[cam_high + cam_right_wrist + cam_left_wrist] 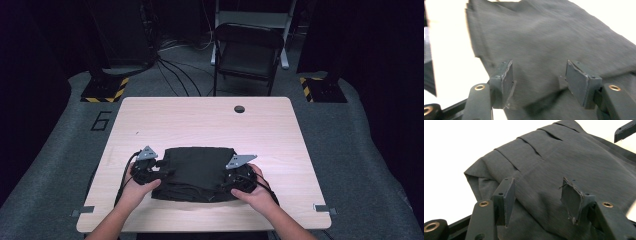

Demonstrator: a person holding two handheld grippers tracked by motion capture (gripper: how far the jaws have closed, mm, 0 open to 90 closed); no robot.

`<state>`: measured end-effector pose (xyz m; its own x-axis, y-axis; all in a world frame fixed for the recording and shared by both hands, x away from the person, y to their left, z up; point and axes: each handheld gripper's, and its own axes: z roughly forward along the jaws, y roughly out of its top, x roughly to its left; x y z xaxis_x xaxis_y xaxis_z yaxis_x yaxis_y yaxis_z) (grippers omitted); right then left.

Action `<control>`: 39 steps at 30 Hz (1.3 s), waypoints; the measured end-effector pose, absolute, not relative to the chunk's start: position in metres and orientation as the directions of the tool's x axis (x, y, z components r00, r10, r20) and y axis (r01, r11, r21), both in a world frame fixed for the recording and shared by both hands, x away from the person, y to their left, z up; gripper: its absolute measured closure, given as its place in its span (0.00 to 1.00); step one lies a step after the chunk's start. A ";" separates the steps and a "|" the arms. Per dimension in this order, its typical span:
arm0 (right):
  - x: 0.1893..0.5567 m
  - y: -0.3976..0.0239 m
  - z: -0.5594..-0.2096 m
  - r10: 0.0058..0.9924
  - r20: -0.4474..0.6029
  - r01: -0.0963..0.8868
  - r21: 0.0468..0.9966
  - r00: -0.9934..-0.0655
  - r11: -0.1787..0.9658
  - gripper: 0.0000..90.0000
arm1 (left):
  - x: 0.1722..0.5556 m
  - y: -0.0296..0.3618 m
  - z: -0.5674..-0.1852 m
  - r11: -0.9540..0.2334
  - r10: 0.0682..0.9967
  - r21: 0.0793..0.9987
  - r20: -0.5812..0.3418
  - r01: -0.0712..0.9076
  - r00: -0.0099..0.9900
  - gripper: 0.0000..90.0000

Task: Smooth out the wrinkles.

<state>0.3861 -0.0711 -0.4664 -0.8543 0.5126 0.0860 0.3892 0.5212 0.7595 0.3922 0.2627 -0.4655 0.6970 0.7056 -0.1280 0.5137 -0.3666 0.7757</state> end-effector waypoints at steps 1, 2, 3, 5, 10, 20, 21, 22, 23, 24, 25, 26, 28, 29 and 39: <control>0.386 -0.071 -0.466 0.513 0.086 0.389 0.759 -0.854 0.521 0.43 | 0.392 0.263 -0.466 -0.367 0.706 0.776 -0.128 0.514 0.697 0.50; 0.379 -0.065 -0.463 0.477 0.101 0.374 0.767 -0.873 0.521 0.43 | 0.387 0.263 -0.464 -0.366 0.699 0.776 -0.135 0.514 0.702 0.50; 0.376 -0.061 -0.463 0.464 0.106 0.369 0.768 -0.879 0.524 0.43 | 0.385 0.263 -0.464 -0.364 0.697 0.780 -0.135 0.509 0.704 0.50; 0.371 -0.056 -0.464 0.422 0.094 0.337 0.765 -0.902 0.549 0.43 | 0.378 0.264 -0.463 -0.354 0.689 0.786 -0.146 0.506 0.709 0.51; 0.361 -0.040 -0.473 0.400 -0.022 0.250 0.748 -0.916 0.615 0.29 | 0.368 0.266 -0.461 -0.331 0.673 0.802 -0.167 0.496 0.720 0.51; 0.365 -0.030 -0.490 0.415 -0.092 0.237 0.700 -0.905 0.673 0.24 | 0.363 0.264 -0.467 -0.337 0.643 0.802 -0.186 0.493 0.743 0.51; 0.366 -0.030 -0.491 0.418 -0.095 0.240 0.696 -0.903 0.676 0.26 | 0.363 0.264 -0.469 -0.342 0.638 0.799 -0.190 0.496 0.746 0.51; 0.367 -0.030 -0.493 0.421 -0.092 0.246 0.691 -0.902 0.679 0.26 | 0.363 0.263 -0.470 -0.345 0.634 0.796 -0.194 0.498 0.748 0.53; 0.368 -0.030 -0.494 0.417 -0.088 0.247 0.689 -0.905 0.682 0.26 | 0.364 0.263 -0.471 -0.339 0.634 0.798 -0.199 0.499 0.747 0.54; 0.369 -0.031 -0.495 0.418 -0.083 0.252 0.686 -0.905 0.682 0.27 | 0.364 0.263 -0.472 -0.346 0.626 0.792 -0.204 0.503 0.752 0.56; 0.369 -0.031 -0.496 0.415 -0.084 0.253 0.679 -0.906 0.689 0.28 | 0.364 0.263 -0.472 -0.350 0.623 0.790 -0.204 0.503 0.755 0.59; 0.368 -0.030 -0.497 0.415 -0.092 0.245 0.683 -0.905 0.688 0.28 | 0.365 0.263 -0.472 -0.352 0.623 0.790 -0.204 0.503 0.755 0.62; 0.367 -0.029 -0.497 0.400 -0.111 0.225 0.677 -0.910 0.701 0.28 | 0.365 0.262 -0.473 -0.365 0.631 0.785 -0.186 0.500 0.753 0.67; 0.366 -0.029 -0.497 0.395 -0.122 0.215 0.677 -0.910 0.704 0.28 | 0.365 0.261 -0.474 -0.369 0.633 0.787 -0.175 0.493 0.754 0.71; 0.362 -0.033 -0.484 0.335 -0.114 0.185 0.649 -0.935 0.738 0.66 | 0.363 0.257 -0.471 -0.403 0.631 0.788 -0.128 0.465 0.765 0.88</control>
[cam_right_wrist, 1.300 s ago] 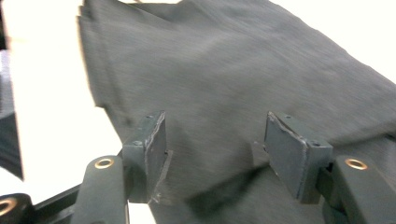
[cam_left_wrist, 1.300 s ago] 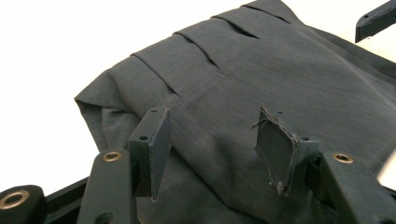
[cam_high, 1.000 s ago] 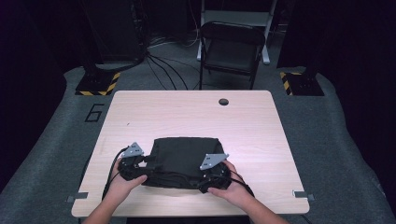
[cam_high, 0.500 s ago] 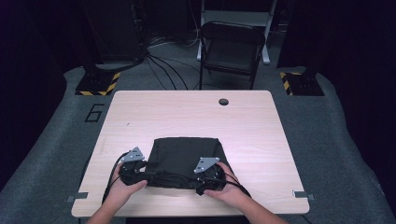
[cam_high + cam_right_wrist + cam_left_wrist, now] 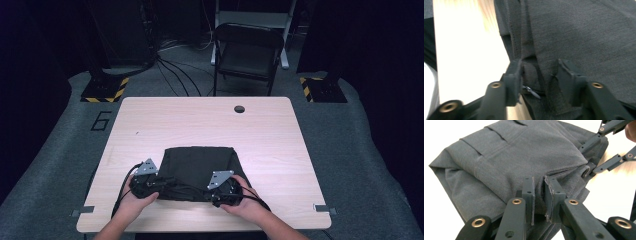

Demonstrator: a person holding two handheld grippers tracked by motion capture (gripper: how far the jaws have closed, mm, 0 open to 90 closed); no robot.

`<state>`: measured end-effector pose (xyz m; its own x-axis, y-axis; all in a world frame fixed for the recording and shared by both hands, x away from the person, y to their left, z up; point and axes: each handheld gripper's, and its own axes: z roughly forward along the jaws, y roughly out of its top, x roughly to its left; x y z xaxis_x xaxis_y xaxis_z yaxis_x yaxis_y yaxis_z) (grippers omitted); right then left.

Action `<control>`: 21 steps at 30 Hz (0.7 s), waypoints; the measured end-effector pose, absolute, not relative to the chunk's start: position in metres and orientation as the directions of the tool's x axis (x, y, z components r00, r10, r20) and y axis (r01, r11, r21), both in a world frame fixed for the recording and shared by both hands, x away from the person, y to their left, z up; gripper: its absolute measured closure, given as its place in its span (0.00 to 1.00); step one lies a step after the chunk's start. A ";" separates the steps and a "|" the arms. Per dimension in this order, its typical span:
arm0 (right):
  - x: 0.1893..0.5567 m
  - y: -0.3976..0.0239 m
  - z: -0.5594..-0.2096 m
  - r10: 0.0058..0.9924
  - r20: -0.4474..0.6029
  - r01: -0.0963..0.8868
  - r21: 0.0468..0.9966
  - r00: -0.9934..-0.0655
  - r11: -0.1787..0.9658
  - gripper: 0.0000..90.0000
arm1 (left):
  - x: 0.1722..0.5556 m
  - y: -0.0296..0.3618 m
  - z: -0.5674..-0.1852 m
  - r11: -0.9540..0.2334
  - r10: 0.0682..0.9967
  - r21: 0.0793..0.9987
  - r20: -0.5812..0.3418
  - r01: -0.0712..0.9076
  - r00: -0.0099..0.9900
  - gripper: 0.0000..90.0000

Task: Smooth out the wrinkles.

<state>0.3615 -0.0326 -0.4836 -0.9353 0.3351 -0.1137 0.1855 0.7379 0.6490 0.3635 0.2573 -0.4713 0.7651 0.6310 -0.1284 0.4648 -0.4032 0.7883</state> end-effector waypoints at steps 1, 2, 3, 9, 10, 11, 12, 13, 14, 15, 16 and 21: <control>0.362 -0.034 -0.482 0.331 -0.110 0.182 0.654 -0.937 0.734 0.71 | 0.363 0.258 -0.470 -0.405 0.626 0.790 -0.127 0.460 0.769 0.88; 0.362 -0.035 -0.480 0.326 -0.096 0.188 0.653 -0.940 0.733 0.78 | 0.363 0.258 -0.468 -0.401 0.627 0.797 -0.121 0.452 0.769 0.89; 0.363 -0.037 -0.478 0.322 -0.078 0.195 0.657 -0.943 0.729 0.84 | 0.363 0.258 -0.467 -0.396 0.631 0.802 -0.116 0.447 0.767 0.89; 0.368 -0.046 -0.467 0.335 -0.078 0.207 0.648 -0.939 0.733 0.93 | 0.363 0.254 -0.456 -0.376 0.628 0.824 -0.110 0.424 0.770 0.90; 0.369 -0.048 -0.464 0.343 -0.073 0.215 0.654 -0.936 0.725 0.94 | 0.362 0.253 -0.453 -0.381 0.624 0.826 -0.102 0.415 0.775 0.90; 0.370 -0.052 -0.460 0.355 -0.070 0.220 0.669 -0.932 0.710 0.94 | 0.361 0.252 -0.452 -0.376 0.625 0.829 -0.103 0.414 0.774 0.90; 0.370 -0.052 -0.460 0.355 -0.070 0.220 0.669 -0.932 0.710 0.94 | 0.361 0.252 -0.452 -0.376 0.625 0.829 -0.103 0.414 0.774 0.90; 0.373 -0.060 -0.452 0.372 -0.064 0.228 0.691 -0.926 0.686 0.95 | 0.361 0.252 -0.450 -0.378 0.615 0.829 -0.107 0.412 0.781 0.90; 0.374 -0.062 -0.450 0.374 -0.063 0.228 0.695 -0.925 0.682 0.95 | 0.360 0.251 -0.450 -0.375 0.614 0.828 -0.115 0.416 0.781 0.90; 0.375 -0.065 -0.446 0.384 -0.058 0.236 0.702 -0.921 0.672 0.95 | 0.360 0.251 -0.450 -0.383 0.609 0.827 -0.107 0.410 0.786 0.90; 0.376 -0.069 -0.444 0.393 -0.053 0.244 0.707 -0.918 0.664 0.95 | 0.359 0.250 -0.451 -0.387 0.604 0.824 -0.112 0.413 0.789 0.90; 0.379 -0.083 -0.439 0.393 -0.049 0.247 0.705 -0.918 0.665 0.95 | 0.352 0.238 -0.458 -0.430 0.559 0.798 -0.134 0.423 0.819 0.90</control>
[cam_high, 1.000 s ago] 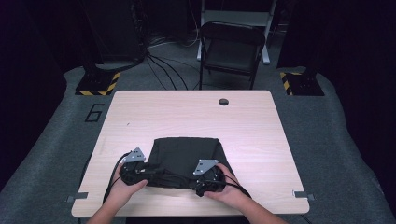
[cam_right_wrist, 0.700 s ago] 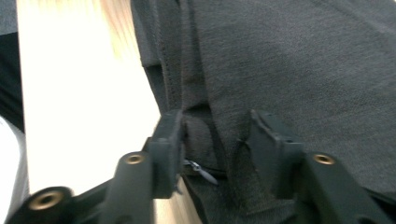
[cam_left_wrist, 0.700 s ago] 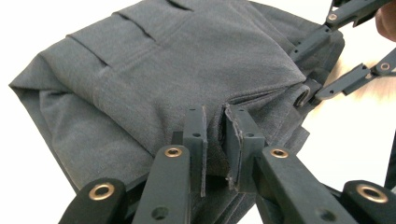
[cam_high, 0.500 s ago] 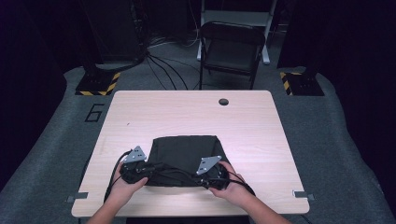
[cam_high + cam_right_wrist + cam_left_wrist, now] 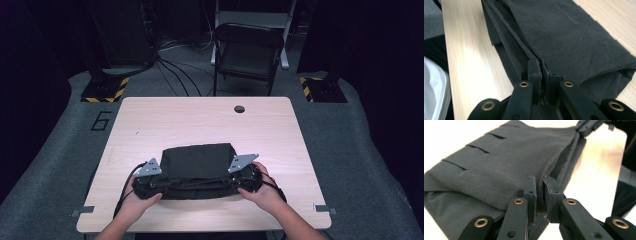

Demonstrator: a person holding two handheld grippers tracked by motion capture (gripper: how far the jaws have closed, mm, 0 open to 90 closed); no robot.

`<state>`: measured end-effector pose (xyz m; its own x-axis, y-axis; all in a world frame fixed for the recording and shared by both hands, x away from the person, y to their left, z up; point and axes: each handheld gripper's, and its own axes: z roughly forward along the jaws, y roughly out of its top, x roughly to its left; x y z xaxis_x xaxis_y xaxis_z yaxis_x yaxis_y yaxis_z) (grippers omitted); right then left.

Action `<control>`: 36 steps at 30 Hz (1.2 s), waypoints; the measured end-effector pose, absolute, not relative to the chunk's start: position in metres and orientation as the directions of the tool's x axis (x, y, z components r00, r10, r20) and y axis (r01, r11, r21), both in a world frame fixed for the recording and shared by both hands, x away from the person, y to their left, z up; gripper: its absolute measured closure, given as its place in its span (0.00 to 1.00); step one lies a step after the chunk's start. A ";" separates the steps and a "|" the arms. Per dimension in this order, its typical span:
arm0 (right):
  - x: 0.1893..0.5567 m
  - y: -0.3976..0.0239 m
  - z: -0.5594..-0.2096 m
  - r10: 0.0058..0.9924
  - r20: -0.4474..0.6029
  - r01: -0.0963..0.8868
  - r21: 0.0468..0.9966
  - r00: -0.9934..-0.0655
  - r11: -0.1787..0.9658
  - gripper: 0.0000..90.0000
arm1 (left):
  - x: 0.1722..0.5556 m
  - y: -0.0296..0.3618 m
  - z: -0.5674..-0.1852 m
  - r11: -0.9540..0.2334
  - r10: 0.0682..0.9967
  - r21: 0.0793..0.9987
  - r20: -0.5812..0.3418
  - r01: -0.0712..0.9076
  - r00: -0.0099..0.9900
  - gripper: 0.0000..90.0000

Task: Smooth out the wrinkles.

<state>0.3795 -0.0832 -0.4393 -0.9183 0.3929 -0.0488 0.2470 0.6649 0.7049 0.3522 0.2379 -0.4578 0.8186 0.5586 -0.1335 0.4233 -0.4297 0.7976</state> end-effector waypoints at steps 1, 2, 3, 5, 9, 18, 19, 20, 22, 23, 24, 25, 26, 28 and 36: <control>0.378 -0.085 -0.442 0.386 -0.052 0.247 0.689 -0.921 0.681 0.95 | 0.352 0.237 -0.459 -0.444 0.552 0.792 -0.125 0.418 0.824 0.90; 0.377 -0.085 -0.445 0.389 -0.048 0.253 0.685 -0.920 0.683 0.95 | 0.351 0.235 -0.462 -0.458 0.546 0.782 -0.128 0.423 0.828 0.90; 0.377 -0.086 -0.450 0.370 -0.046 0.247 0.668 -0.928 0.702 0.95 | 0.350 0.233 -0.466 -0.469 0.541 0.774 -0.128 0.425 0.831 0.90; 0.376 -0.086 -0.457 0.371 -0.031 0.264 0.648 -0.928 0.714 0.95 | 0.350 0.233 -0.469 -0.474 0.539 0.767 -0.135 0.432 0.831 0.89; 0.375 -0.085 -0.472 0.373 -0.003 0.286 0.637 -0.928 0.716 0.95 | 0.349 0.232 -0.487 -0.511 0.533 0.730 -0.146 0.454 0.833 0.90; 0.376 -0.083 -0.481 0.380 0.045 0.321 0.633 -0.924 0.704 0.95 | 0.351 0.231 -0.495 -0.530 0.553 0.712 -0.120 0.460 0.824 0.91; 0.376 -0.083 -0.481 0.384 0.047 0.324 0.636 -0.922 0.701 0.95 | 0.352 0.231 -0.495 -0.531 0.555 0.711 -0.118 0.461 0.823 0.91; 0.376 -0.082 -0.482 0.386 0.045 0.323 0.641 -0.921 0.696 0.95 | 0.352 0.231 -0.495 -0.526 0.560 0.713 -0.119 0.463 0.820 0.91; 0.376 -0.081 -0.482 0.388 0.049 0.326 0.641 -0.921 0.695 0.95 | 0.354 0.232 -0.496 -0.520 0.569 0.715 -0.118 0.467 0.814 0.91; 0.376 -0.081 -0.482 0.392 0.054 0.332 0.645 -0.918 0.688 0.94 | 0.355 0.233 -0.496 -0.518 0.572 0.720 -0.109 0.462 0.813 0.91; 0.376 -0.080 -0.483 0.391 0.054 0.331 0.646 -0.919 0.688 0.94 | 0.356 0.234 -0.496 -0.522 0.573 0.717 -0.106 0.461 0.813 0.91; 0.376 -0.080 -0.483 0.393 0.056 0.333 0.647 -0.918 0.686 0.94 | 0.357 0.234 -0.497 -0.519 0.577 0.723 -0.097 0.456 0.811 0.91; 0.376 -0.080 -0.483 0.389 0.053 0.328 0.648 -0.920 0.688 0.94 | 0.357 0.234 -0.496 -0.519 0.577 0.718 -0.106 0.464 0.810 0.91; 0.375 -0.079 -0.484 0.392 0.055 0.331 0.650 -0.918 0.684 0.94 | 0.359 0.235 -0.497 -0.514 0.584 0.725 -0.096 0.459 0.806 0.91; 0.374 -0.074 -0.484 0.391 0.060 0.333 0.650 -0.919 0.683 0.93 | 0.364 0.240 -0.497 -0.488 0.610 0.729 -0.108 0.480 0.785 0.91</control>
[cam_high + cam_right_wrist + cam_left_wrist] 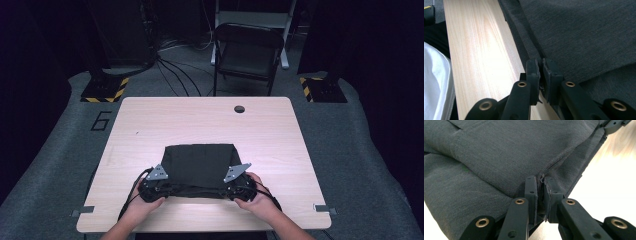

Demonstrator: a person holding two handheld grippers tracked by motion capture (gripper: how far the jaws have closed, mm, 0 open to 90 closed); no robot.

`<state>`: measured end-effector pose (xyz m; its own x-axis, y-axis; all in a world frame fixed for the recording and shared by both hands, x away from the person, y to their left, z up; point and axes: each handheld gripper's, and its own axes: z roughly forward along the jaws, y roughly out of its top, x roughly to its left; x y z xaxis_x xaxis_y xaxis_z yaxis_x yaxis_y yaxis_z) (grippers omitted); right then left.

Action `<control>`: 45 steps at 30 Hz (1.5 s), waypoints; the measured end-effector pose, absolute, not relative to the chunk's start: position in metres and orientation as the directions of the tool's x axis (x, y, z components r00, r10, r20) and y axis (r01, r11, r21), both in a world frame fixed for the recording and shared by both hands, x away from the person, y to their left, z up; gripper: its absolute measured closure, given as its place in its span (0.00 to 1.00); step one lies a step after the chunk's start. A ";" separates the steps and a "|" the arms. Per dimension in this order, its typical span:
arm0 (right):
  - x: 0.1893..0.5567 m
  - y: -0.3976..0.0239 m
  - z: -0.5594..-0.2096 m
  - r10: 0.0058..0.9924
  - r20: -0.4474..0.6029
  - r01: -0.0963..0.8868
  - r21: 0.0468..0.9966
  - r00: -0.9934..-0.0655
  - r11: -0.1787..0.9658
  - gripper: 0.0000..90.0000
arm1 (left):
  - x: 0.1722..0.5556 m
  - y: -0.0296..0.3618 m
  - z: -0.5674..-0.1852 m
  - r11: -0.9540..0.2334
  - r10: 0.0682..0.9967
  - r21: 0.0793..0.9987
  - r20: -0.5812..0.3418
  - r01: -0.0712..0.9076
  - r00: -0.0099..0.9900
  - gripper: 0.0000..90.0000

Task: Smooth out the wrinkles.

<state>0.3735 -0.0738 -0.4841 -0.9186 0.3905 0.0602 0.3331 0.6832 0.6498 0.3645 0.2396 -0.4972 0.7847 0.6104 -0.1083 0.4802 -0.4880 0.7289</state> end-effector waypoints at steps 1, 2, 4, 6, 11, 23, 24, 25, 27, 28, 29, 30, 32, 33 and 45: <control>0.374 -0.074 -0.484 0.385 0.052 0.324 0.652 -0.921 0.685 0.92 | 0.365 0.240 -0.498 -0.483 0.615 0.734 -0.104 0.477 0.782 0.91; 0.373 -0.073 -0.484 0.391 0.065 0.335 0.655 -0.918 0.678 0.92 | 0.365 0.240 -0.497 -0.486 0.615 0.734 -0.099 0.475 0.783 0.91; 0.373 -0.073 -0.483 0.388 0.070 0.335 0.656 -0.919 0.676 0.89 | 0.365 0.240 -0.497 -0.477 0.615 0.739 -0.106 0.476 0.781 0.91; 0.372 -0.074 -0.484 0.390 0.075 0.338 0.662 -0.918 0.669 0.87 | 0.365 0.241 -0.496 -0.476 0.611 0.734 -0.121 0.485 0.782 0.90; 0.371 -0.079 -0.481 0.387 0.096 0.345 0.677 -0.917 0.650 0.79 | 0.363 0.242 -0.492 -0.449 0.607 0.748 -0.146 0.489 0.781 0.85; 0.369 -0.092 -0.471 0.405 0.123 0.353 0.746 -0.906 0.564 0.56 | 0.360 0.246 -0.481 -0.402 0.594 0.769 -0.194 0.497 0.781 0.64; 0.368 -0.093 -0.470 0.417 0.129 0.363 0.751 -0.900 0.552 0.54 | 0.359 0.247 -0.479 -0.381 0.606 0.781 -0.193 0.495 0.771 0.61; 0.368 -0.093 -0.470 0.417 0.129 0.363 0.751 -0.900 0.552 0.54 | 0.359 0.247 -0.479 -0.381 0.606 0.781 -0.193 0.495 0.771 0.57; 0.368 -0.096 -0.467 0.452 0.127 0.376 0.769 -0.883 0.517 0.49 | 0.359 0.250 -0.478 -0.374 0.619 0.779 -0.195 0.504 0.761 0.56; 0.370 -0.097 -0.467 0.456 0.125 0.376 0.771 -0.881 0.515 0.48 | 0.360 0.251 -0.477 -0.369 0.622 0.780 -0.197 0.506 0.758 0.55; 0.370 -0.099 -0.467 0.463 0.124 0.380 0.770 -0.877 0.512 0.48 | 0.360 0.252 -0.477 -0.360 0.629 0.781 -0.201 0.510 0.751 0.54; 0.370 -0.100 -0.467 0.474 0.130 0.389 0.772 -0.871 0.503 0.48 | 0.361 0.254 -0.477 -0.356 0.633 0.783 -0.199 0.510 0.748 0.53; 0.372 -0.103 -0.468 0.483 0.126 0.390 0.775 -0.867 0.498 0.47 | 0.362 0.257 -0.476 -0.340 0.645 0.784 -0.206 0.518 0.736 0.52; 0.373 -0.104 -0.468 0.489 0.125 0.392 0.776 -0.863 0.494 0.46 | 0.362 0.258 -0.476 -0.331 0.653 0.787 -0.208 0.521 0.728 0.52; 0.374 -0.120 -0.465 0.571 0.104 0.411 0.798 -0.814 0.440 0.44 | 0.365 0.272 -0.468 -0.284 0.688 0.799 -0.216 0.530 0.693 0.50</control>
